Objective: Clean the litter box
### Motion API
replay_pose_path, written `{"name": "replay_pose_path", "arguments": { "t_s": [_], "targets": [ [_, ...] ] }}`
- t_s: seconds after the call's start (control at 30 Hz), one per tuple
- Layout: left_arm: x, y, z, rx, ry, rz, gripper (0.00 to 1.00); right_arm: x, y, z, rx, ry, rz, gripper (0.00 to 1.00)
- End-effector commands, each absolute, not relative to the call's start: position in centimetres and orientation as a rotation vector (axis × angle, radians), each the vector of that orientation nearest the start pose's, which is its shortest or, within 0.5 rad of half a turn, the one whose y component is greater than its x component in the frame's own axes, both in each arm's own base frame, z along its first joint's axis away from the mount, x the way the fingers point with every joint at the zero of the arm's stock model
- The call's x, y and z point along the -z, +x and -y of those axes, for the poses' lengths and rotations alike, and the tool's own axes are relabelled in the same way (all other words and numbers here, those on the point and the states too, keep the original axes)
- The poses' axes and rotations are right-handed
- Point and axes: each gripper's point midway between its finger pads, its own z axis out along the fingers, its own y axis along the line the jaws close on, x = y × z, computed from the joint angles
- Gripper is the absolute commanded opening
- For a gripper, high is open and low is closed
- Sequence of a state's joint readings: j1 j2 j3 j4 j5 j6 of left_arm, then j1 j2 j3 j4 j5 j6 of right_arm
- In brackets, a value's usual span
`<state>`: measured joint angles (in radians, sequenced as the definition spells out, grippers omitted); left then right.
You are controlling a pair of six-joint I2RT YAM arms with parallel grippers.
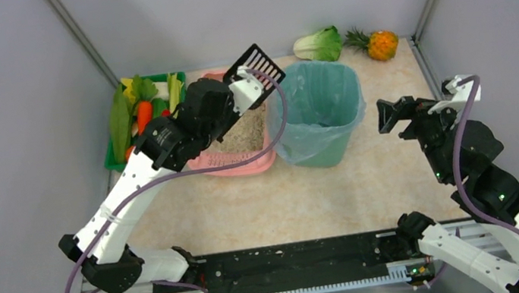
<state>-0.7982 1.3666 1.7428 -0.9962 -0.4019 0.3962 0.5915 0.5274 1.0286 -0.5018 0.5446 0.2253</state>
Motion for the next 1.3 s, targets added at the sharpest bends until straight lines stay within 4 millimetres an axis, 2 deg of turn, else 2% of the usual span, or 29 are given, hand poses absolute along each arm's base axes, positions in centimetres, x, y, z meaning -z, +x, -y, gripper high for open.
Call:
{"name": "replay_pose_path", "arguments": {
  "t_s": [0.0, 0.13, 0.5, 0.73, 0.87, 1.03, 1.17, 1.27],
  "targets": [
    [-33.2, 26.6, 18.1, -0.031, 0.949, -1.946, 0.00, -39.9, 21.4, -5.0, -0.291, 0.168, -1.508, 0.95],
    [-31.3, 25.4, 18.1, 0.090, 0.825, -2.006, 0.00, -40.1, 21.3, -5.1, -0.305, 0.178, -1.509, 0.95],
    [-26.9, 24.5, 15.2, 0.179, 0.482, -2.197, 0.00, -39.9, 21.9, -6.0, -0.342, 0.187, -1.528, 0.95],
    [-22.6, 23.5, 16.1, 0.272, 0.407, -2.325, 0.01, -39.7, 22.0, -6.0, -0.341, 0.193, -1.533, 0.95],
    [-20.9, 24.5, 16.1, 0.270, 0.326, -2.401, 0.02, -39.7, 22.1, -6.0, -0.338, 0.193, -1.535, 0.95],
    [-18.0, 27.1, 14.9, 0.228, 0.232, -2.525, 0.03, -39.5, 22.1, -6.1, -0.338, 0.190, -1.539, 0.95],
    [-15.4, 29.2, 14.4, 0.191, 0.225, -2.628, 0.04, -39.5, 22.0, -5.8, -0.331, 0.195, -1.536, 0.95],
    [-14.4, 30.7, 14.4, 0.193, 0.244, -2.670, 0.04, -39.7, 21.7, -5.4, -0.318, 0.203, -1.532, 0.95]
  ]
}}
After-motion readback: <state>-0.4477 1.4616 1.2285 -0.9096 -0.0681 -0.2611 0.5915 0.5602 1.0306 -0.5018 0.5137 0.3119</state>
